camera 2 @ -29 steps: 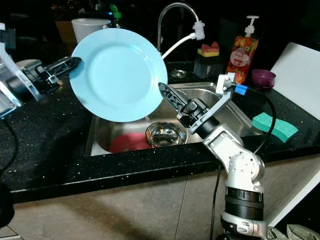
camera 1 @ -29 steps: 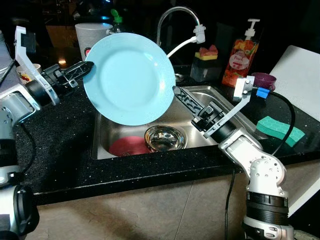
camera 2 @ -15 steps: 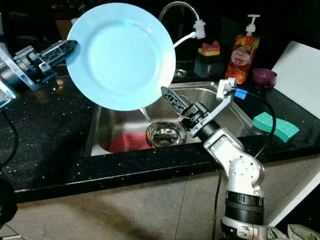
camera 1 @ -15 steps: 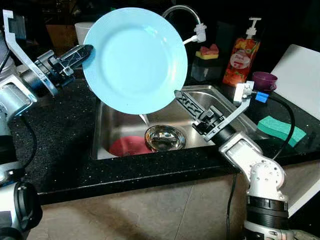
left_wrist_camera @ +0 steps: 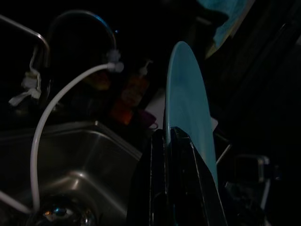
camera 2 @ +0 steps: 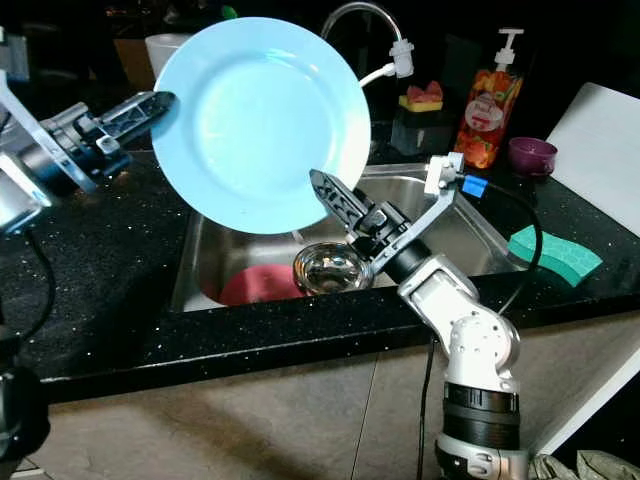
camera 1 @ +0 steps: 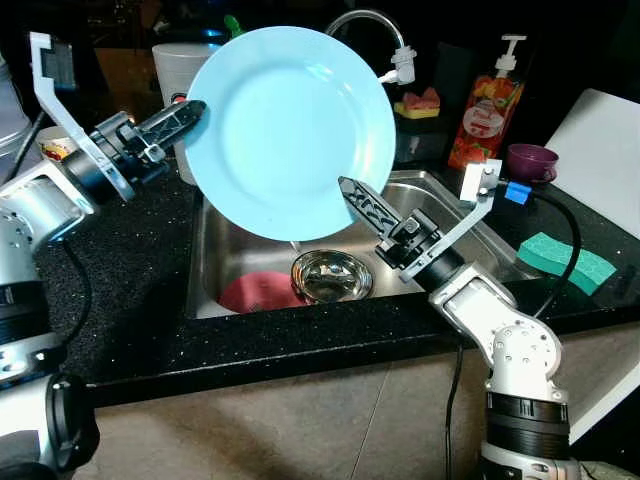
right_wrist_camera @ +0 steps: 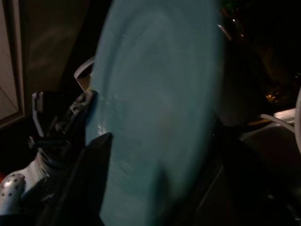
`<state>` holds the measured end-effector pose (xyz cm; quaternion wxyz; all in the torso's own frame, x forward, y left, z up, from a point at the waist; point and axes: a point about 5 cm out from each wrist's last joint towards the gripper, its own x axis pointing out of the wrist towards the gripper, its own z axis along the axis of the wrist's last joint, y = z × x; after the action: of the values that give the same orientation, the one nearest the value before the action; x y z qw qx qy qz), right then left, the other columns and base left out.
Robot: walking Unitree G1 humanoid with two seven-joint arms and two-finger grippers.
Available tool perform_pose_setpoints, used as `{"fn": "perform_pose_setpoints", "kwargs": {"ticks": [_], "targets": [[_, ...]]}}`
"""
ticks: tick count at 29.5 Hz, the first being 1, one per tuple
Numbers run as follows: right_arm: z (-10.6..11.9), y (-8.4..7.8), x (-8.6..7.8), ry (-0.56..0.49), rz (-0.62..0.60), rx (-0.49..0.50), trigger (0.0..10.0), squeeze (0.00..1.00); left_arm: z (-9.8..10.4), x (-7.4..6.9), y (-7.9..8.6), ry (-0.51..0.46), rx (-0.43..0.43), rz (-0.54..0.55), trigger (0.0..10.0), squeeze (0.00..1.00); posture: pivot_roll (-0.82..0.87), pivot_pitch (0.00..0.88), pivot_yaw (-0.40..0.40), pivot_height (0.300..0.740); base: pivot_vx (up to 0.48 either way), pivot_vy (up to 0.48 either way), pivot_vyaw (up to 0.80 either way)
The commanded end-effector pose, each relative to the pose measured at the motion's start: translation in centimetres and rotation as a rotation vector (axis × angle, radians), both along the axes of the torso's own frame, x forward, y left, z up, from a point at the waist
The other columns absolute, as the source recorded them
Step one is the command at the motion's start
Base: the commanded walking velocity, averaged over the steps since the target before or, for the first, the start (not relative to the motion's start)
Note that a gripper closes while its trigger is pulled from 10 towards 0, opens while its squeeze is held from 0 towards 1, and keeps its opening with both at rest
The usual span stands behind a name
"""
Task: Kitchen organization
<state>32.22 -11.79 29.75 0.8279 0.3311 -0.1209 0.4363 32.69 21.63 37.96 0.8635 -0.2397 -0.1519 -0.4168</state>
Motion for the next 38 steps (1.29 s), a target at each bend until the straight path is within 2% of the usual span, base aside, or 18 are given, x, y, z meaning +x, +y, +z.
{"fn": "perform_pose_setpoints", "kwargs": {"ticks": [1,4,7,24,25,30,31,32,33,36,37,38], "targets": [[0.6,0.1,-0.1,-0.022,0.004,0.013,0.0,0.00,-0.2,0.0,-0.2,-0.004,0.021,0.025,10.0,0.00,0.20,0.139,-0.036,0.740,0.000,0.000,0.00],[0.6,0.0,-0.1,-0.026,0.000,0.011,0.0,0.00,-0.5,0.2,-0.4,0.002,0.038,0.040,10.0,0.00,0.20,0.139,-0.036,0.740,0.000,0.000,0.00],[0.6,0.0,0.0,-0.030,-0.008,0.001,0.0,0.00,-1.3,0.6,-0.6,0.012,0.100,0.104,10.0,0.00,0.20,0.140,-0.039,0.740,0.000,0.000,0.00],[0.5,-0.1,0.3,-0.029,-0.012,-0.003,0.0,0.00,-1.9,0.6,-0.6,-0.002,0.104,0.173,10.0,0.00,0.20,0.140,-0.053,0.740,0.000,0.000,0.00],[0.5,-0.1,0.3,-0.030,-0.009,-0.001,0.0,0.00,-1.9,0.6,-0.6,-0.004,0.099,0.176,10.0,1.00,0.20,0.140,-0.053,0.740,0.000,0.000,0.00],[0.4,-0.2,0.5,-0.016,-0.015,0.002,0.0,0.00,-1.9,0.7,-0.5,-0.003,0.092,0.182,10.0,1.00,0.20,0.140,-0.053,0.740,0.000,0.000,0.00],[0.3,-0.2,0.8,-0.007,-0.027,-0.002,10.0,0.00,-1.9,0.7,-0.2,0.003,0.079,0.196,10.0,1.00,0.20,0.140,-0.053,0.740,0.000,0.000,0.00],[0.2,-0.4,1.1,0.006,-0.049,-0.004,10.0,0.00,-1.8,0.6,0.4,0.008,0.057,0.214,10.0,0.38,0.20,0.137,-0.053,0.740,0.000,0.000,0.00],[0.1,-0.5,1.5,0.015,-0.075,-0.006,10.0,0.00,-1.7,0.5,1.0,0.013,0.032,0.233,10.0,0.00,0.20,0.137,-0.053,0.740,0.000,0.000,0.00],[-0.6,-1.1,3.3,0.078,-0.185,0.002,10.0,0.00,-1.4,-0.5,3.5,-0.003,-0.019,0.308,10.0,0.00,0.21,0.140,-0.049,0.740,0.000,0.000,0.00],[-0.6,-1.1,3.3,0.078,-0.185,0.002,10.0,0.00,-1.4,-0.5,3.5,-0.003,-0.019,0.308,10.0,0.00,0.21,0.140,-0.049,0.740,0.000,0.000,0.00],[-1.2,-1.5,4.6,0.128,-0.267,-0.025,10.0,0.00,-1.5,-1.1,4.8,-0.001,-0.032,0.358,10.0,0.00,0.22,0.144,-0.051,0.740,0.000,0.000,0.00]]}}
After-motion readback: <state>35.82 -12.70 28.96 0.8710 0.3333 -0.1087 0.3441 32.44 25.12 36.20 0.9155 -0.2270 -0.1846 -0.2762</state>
